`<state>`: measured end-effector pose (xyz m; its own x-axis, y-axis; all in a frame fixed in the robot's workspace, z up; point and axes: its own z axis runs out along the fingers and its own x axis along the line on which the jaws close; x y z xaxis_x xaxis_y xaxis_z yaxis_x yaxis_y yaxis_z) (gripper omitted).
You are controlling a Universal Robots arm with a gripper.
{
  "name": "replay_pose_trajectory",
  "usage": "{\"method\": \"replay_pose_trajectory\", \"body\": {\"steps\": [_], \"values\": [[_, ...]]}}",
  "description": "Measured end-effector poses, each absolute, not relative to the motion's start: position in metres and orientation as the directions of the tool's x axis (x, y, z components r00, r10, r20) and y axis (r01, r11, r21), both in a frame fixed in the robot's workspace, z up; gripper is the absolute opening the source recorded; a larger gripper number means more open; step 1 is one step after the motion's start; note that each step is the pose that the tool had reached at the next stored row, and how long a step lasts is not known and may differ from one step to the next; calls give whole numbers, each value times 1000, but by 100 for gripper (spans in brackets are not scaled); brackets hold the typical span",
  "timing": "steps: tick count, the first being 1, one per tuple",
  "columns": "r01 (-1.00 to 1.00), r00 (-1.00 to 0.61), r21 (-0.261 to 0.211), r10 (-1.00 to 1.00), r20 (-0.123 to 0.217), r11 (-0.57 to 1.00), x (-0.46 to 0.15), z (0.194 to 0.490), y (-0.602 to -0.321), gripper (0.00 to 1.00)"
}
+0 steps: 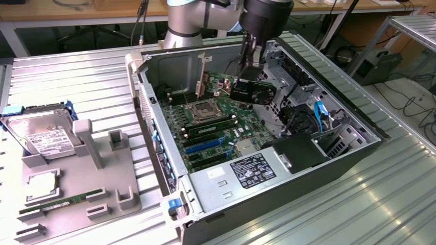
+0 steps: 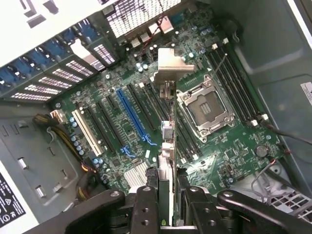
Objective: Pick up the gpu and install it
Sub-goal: 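Insert the gpu into the slot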
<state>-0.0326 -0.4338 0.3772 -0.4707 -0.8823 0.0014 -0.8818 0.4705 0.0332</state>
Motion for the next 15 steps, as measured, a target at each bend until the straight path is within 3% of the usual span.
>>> {"method": "replay_pose_trajectory", "body": {"steps": [15], "values": [[-940, -339, 33, -941, 1, 339, -33, 377, -434, 26]]}}
